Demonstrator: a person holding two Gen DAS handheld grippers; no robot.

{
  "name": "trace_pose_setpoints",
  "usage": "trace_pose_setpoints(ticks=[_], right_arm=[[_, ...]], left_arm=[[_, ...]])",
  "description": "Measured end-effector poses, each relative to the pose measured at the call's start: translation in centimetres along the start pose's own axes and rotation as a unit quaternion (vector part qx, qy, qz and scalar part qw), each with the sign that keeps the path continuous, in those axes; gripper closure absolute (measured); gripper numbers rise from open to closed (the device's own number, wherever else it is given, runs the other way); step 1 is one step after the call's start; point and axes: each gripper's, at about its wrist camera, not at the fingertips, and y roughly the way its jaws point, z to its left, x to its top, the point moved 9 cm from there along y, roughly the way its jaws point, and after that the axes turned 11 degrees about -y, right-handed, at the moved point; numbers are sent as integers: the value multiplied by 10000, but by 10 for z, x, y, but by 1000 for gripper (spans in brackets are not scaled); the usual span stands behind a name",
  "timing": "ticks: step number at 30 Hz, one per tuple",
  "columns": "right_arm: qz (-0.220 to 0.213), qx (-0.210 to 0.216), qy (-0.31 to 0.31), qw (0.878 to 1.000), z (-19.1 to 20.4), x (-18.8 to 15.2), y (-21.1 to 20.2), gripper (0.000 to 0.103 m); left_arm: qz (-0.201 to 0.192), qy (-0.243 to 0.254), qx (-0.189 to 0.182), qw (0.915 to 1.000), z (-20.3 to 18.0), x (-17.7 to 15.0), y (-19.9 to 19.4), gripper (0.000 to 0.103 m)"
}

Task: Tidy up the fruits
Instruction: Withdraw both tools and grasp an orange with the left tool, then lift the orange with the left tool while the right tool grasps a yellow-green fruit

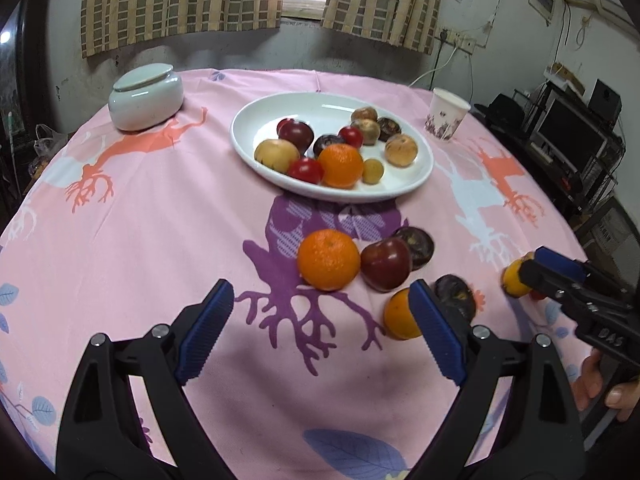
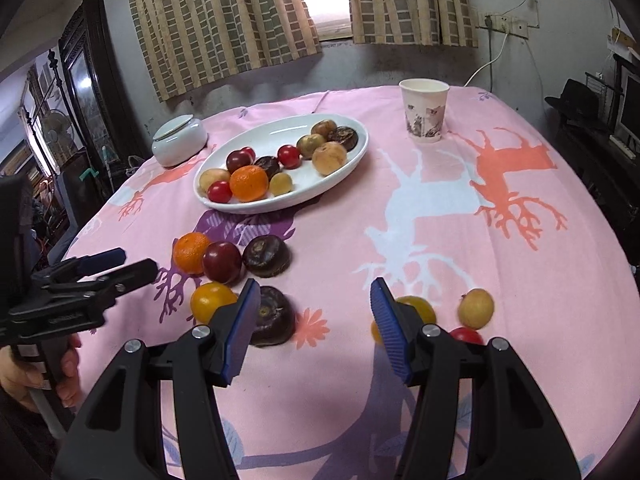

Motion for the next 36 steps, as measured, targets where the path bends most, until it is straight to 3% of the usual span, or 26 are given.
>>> trace_pose_setpoints(ticks=[9, 13, 16, 17, 18, 19, 25, 29, 32, 36], right_arm=[[136, 560, 71, 9983, 16, -5, -3, 45], [126, 614, 59, 9980, 20, -4, -7, 45], [38, 494, 14, 9988, 19, -1, -13, 45], [29, 474, 9, 9989, 19, 0, -13, 45], [32, 477, 13, 9989, 19, -1, -13, 45], [39, 465, 14, 9989, 18, -1, -12, 45], [103, 358, 36, 9993, 13, -3, -10, 45], [88, 332, 40, 9994, 13, -3, -11, 45], [61, 315, 29, 9995, 14, -2, -12, 45], [47, 248, -10, 9997, 12, -1, -14, 45]], left_arm=[[135, 328, 217, 9991, 1, -3, 26, 13], [198, 447, 272, 9984, -4, -2, 38, 16], [121, 478, 220, 9985, -7, 3, 45, 25], [80, 481, 201, 9986, -8, 5, 46, 36], [39, 467, 129, 9988, -9, 8, 46, 56], [97, 456, 54, 9989, -10, 8, 49, 58], [7, 527, 35, 9986, -12, 7, 51, 57], [202, 91, -152, 9996, -2, 7, 59, 47], [240, 27, -344, 9991, -4, 7, 60, 58], [193, 26, -248, 9995, -6, 6, 55, 60]])
